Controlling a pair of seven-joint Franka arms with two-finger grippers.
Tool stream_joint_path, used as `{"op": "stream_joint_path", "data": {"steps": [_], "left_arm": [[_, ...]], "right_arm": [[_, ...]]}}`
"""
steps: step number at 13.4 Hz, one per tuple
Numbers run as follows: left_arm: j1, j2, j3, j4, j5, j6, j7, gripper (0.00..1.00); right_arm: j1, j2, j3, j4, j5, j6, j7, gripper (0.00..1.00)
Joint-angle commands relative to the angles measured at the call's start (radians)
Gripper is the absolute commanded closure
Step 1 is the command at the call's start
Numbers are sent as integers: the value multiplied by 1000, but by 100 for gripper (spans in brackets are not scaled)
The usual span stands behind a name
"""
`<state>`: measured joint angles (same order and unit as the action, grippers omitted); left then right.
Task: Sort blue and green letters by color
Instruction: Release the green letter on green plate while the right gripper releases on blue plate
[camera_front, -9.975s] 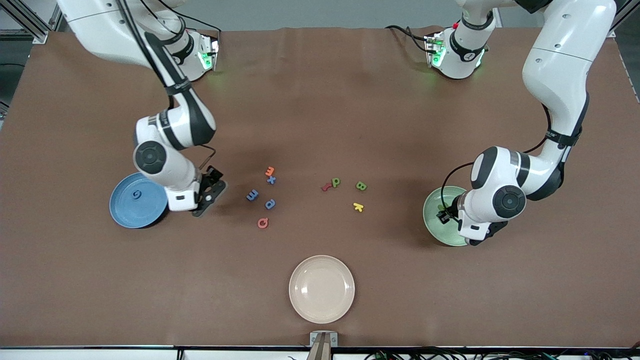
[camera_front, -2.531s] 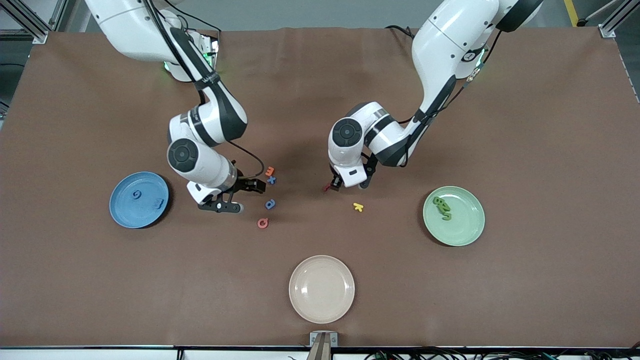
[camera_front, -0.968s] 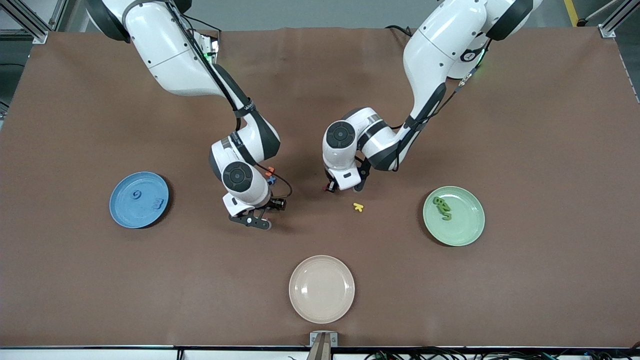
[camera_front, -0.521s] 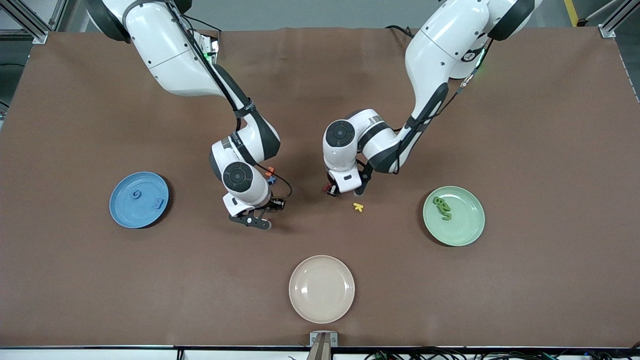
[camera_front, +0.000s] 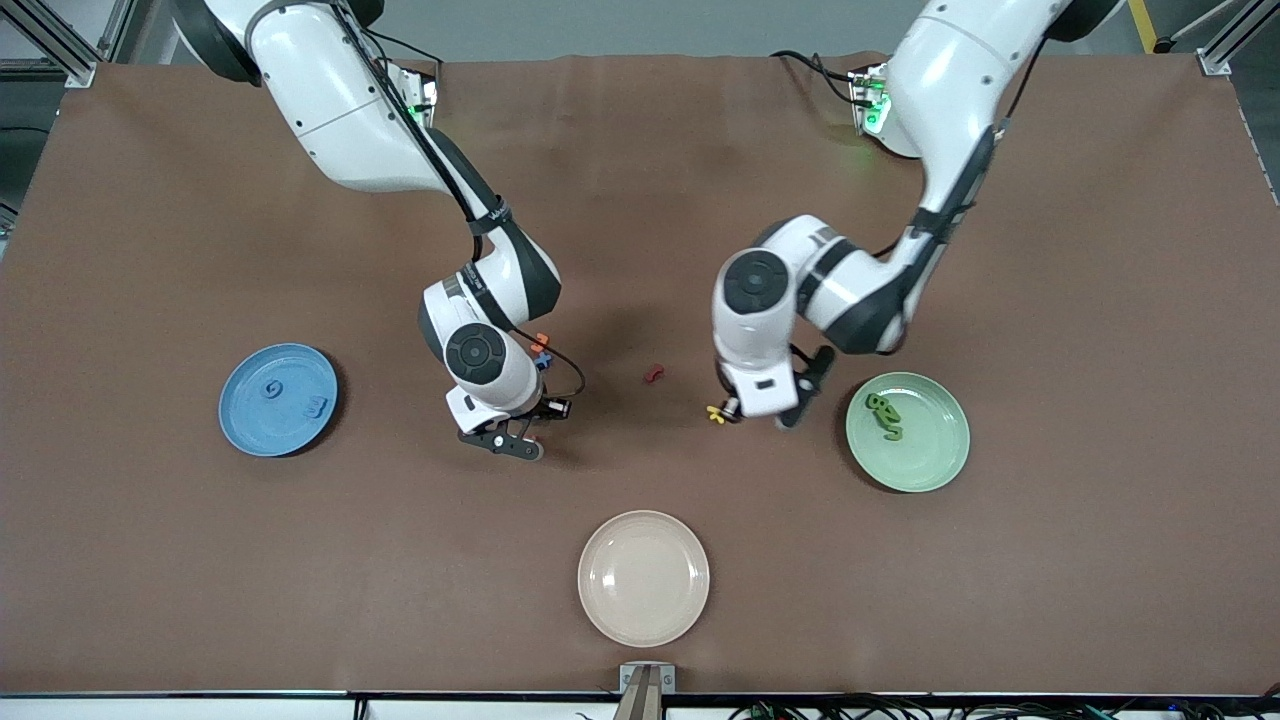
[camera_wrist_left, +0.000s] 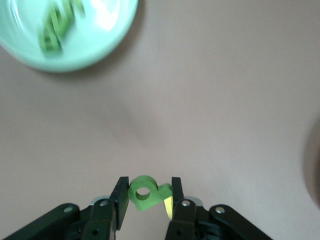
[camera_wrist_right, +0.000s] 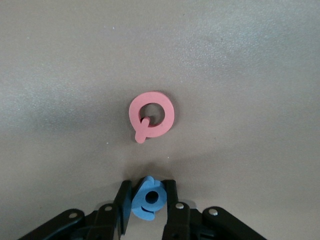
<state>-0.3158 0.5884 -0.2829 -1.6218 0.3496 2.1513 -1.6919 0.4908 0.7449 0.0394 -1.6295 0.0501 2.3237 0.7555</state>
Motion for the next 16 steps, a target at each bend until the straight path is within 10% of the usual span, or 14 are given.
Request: {"op": "stream_joint_path", "data": {"steps": [1, 7, 16], "left_arm": [[140, -96, -22, -125, 0, -5, 224, 100], [405, -90, -117, -234, 2, 18, 512, 99], [438, -45, -117, -290, 11, 127, 541, 94]], "right_arm": [[9, 14, -6, 20, -1, -9, 19, 82], [-26, -51, -6, 0, -1, -111, -24, 87], [-276, -370, -7, -288, -16, -179, -499, 87]]}}
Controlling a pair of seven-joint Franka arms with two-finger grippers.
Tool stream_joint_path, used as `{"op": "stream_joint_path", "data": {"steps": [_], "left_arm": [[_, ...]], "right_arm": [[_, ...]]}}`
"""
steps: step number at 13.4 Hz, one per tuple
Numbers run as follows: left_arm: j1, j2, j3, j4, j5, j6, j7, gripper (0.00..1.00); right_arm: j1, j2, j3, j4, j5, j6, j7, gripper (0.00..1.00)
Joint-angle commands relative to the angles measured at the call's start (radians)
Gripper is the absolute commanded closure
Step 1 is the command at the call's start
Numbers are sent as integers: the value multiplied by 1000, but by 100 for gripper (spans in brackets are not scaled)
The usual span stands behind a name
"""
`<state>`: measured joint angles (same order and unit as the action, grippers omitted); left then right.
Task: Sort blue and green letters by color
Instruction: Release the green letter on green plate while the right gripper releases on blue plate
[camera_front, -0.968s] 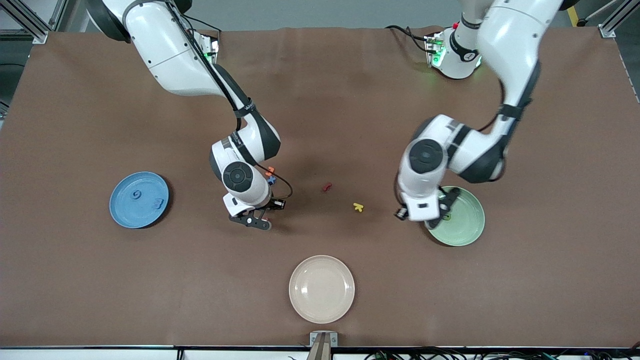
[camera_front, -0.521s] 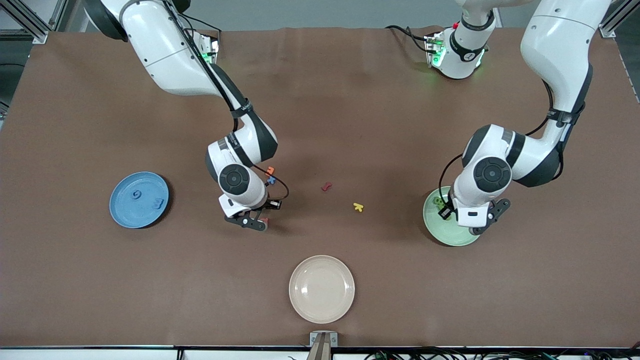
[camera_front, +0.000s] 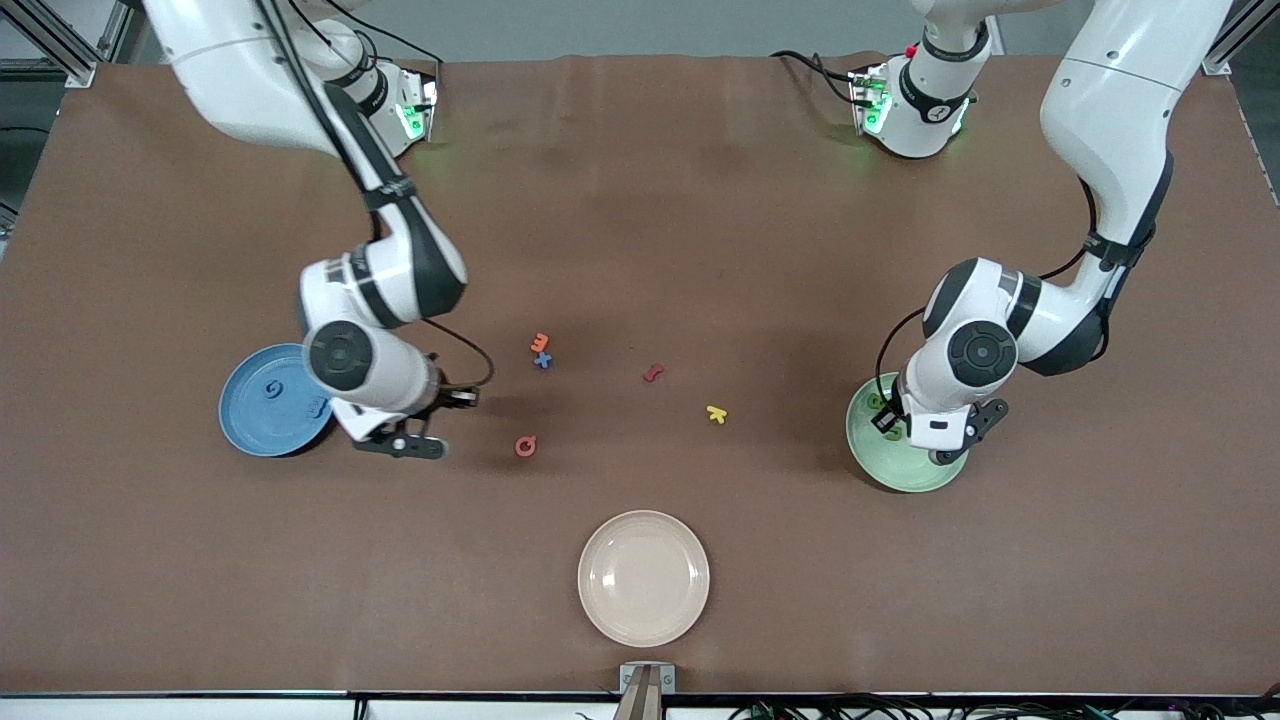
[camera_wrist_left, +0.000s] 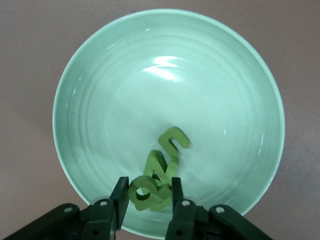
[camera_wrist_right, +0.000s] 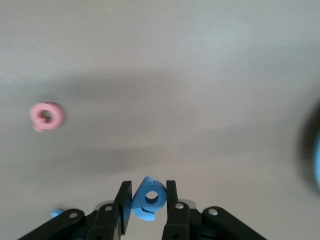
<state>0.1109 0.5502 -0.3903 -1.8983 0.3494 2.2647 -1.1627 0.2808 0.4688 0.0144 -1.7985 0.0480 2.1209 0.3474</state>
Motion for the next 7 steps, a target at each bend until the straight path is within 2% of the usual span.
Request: {"op": "stream_joint_path", "data": {"steps": [1, 2, 3, 5, 6, 7], "left_arm": [[12, 2, -10, -12, 13, 25, 12, 91], [12, 8, -9, -12, 13, 47, 12, 88], [12, 16, -9, -10, 14, 49, 11, 80], [10, 13, -9, -7, 14, 49, 12, 54], [9, 11, -9, -4, 14, 49, 12, 19], [9, 7, -9, -2, 14, 47, 12, 1]], "right_arm": [[-104, -116, 18, -157, -14, 40, -153, 87], [-135, -136, 18, -201, -14, 80, -216, 87], [-156, -148, 16, -246, -16, 132, -276, 87], [-215, -159, 16, -327, -22, 233, -391, 87], [-244, -157, 16, -341, -31, 253, -444, 87], [-274, -156, 16, -346, -42, 263, -494, 87]]}}
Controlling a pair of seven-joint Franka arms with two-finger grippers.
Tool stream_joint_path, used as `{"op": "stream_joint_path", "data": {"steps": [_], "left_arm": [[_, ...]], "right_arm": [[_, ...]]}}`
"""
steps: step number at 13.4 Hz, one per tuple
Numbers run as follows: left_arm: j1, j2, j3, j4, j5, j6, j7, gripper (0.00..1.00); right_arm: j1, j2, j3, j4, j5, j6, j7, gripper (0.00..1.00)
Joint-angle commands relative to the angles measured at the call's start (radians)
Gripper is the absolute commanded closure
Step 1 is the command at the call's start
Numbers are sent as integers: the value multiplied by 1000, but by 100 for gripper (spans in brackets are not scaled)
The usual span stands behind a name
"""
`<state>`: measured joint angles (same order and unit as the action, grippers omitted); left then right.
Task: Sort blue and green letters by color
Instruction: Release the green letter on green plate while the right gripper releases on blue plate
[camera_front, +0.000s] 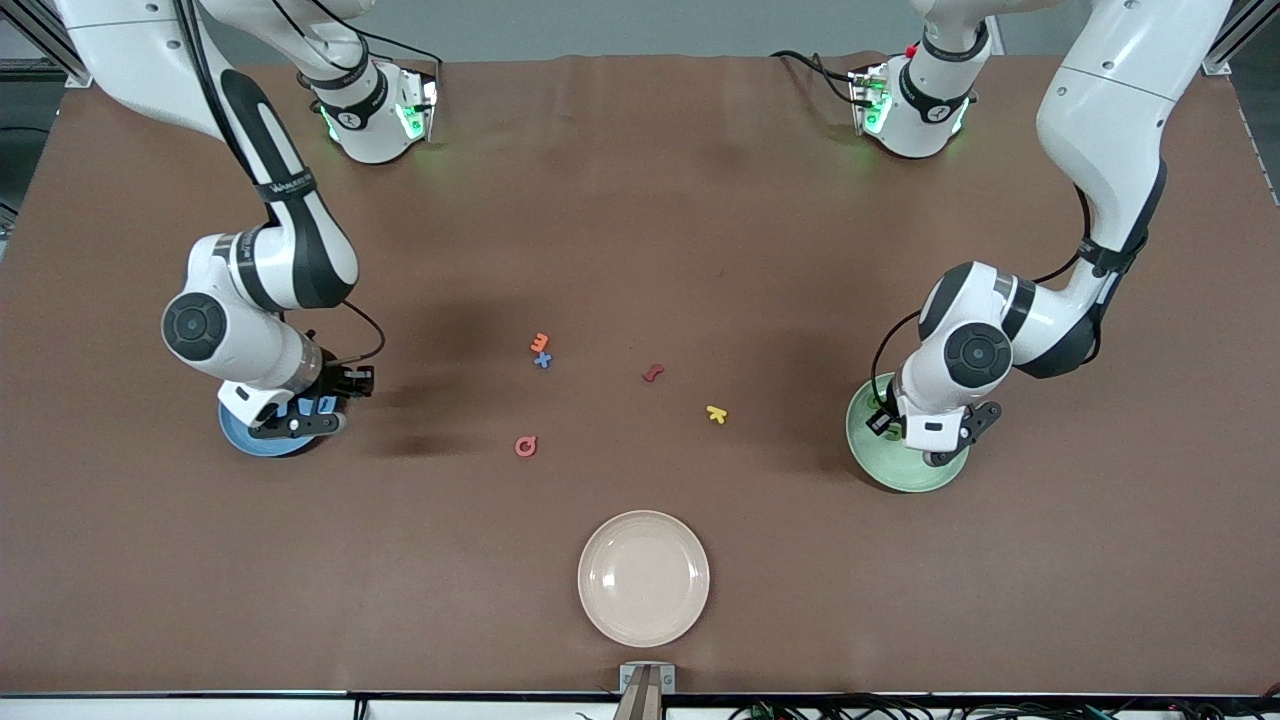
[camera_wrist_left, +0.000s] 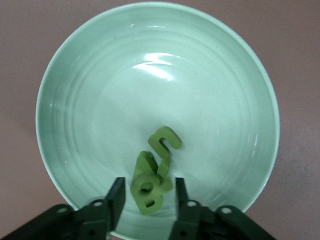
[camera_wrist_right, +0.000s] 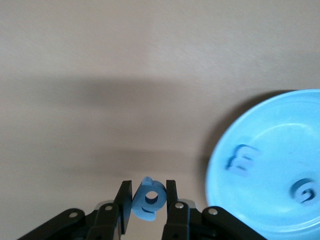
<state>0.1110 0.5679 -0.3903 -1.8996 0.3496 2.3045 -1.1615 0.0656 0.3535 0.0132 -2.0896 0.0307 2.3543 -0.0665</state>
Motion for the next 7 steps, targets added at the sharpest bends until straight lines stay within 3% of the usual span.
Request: {"op": "stream_joint_path", "data": {"steps": [1, 7], "left_arm": [[10, -17, -9, 4, 14, 1, 11, 0], [9, -65, -9, 62, 14, -25, 29, 0]], "right_arm": [[-85, -39, 17, -58, -29, 31, -128, 87], [-197, -27, 17, -101, -41, 137, -311, 86]]}}
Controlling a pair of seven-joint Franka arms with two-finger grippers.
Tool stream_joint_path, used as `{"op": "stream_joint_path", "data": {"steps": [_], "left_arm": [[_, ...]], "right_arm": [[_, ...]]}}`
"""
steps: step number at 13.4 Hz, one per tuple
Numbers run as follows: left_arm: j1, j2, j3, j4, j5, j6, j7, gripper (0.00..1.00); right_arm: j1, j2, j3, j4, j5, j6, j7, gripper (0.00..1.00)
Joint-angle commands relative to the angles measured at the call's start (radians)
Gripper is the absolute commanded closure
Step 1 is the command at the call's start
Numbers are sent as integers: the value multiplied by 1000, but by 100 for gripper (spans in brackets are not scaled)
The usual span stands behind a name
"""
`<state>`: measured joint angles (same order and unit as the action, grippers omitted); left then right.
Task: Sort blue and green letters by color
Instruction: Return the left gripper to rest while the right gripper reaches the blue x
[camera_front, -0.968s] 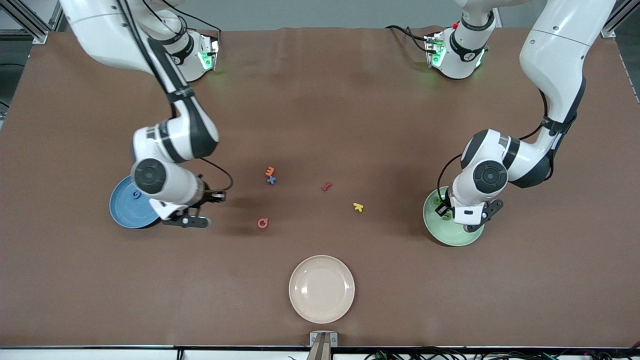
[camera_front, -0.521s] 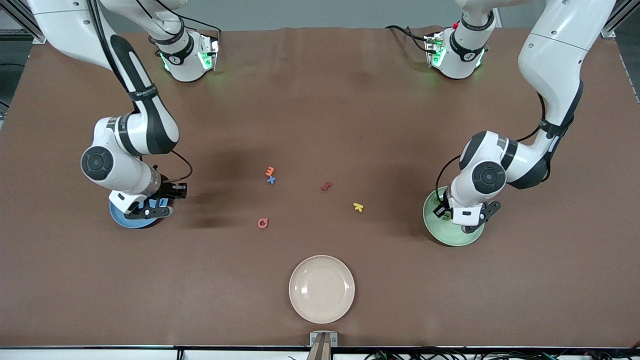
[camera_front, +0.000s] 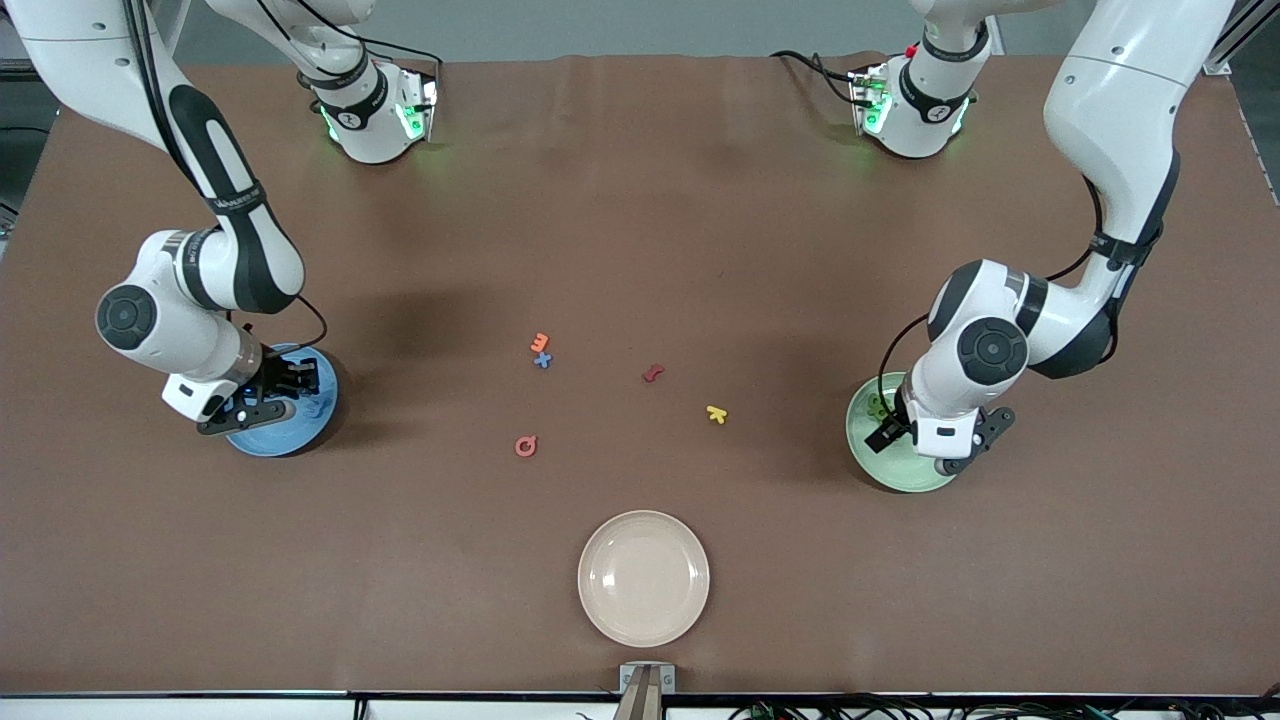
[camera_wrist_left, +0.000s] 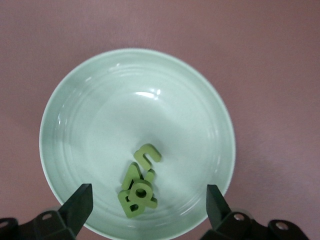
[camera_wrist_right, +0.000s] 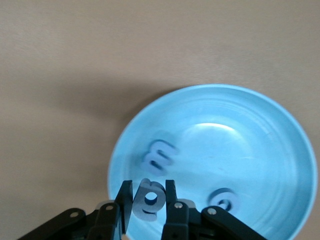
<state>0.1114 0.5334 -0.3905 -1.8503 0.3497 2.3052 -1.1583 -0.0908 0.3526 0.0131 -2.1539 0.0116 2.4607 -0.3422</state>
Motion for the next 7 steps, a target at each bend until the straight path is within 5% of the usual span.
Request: {"op": "stream_joint_path", "data": {"steps": [1, 5, 7], "left_arm": [[8, -30, -8, 44, 14, -58, 52, 0], [11, -39, -7, 201, 12, -214, 253, 0], [33, -46, -7, 270, 14, -256, 357, 0]], "right_arm": [[-52, -21, 18, -43, -24, 37, -44, 86], [-72, -21, 18, -64, -25, 41, -63, 83], [-70, -21, 18, -72, -25, 40, -63, 72]]}}
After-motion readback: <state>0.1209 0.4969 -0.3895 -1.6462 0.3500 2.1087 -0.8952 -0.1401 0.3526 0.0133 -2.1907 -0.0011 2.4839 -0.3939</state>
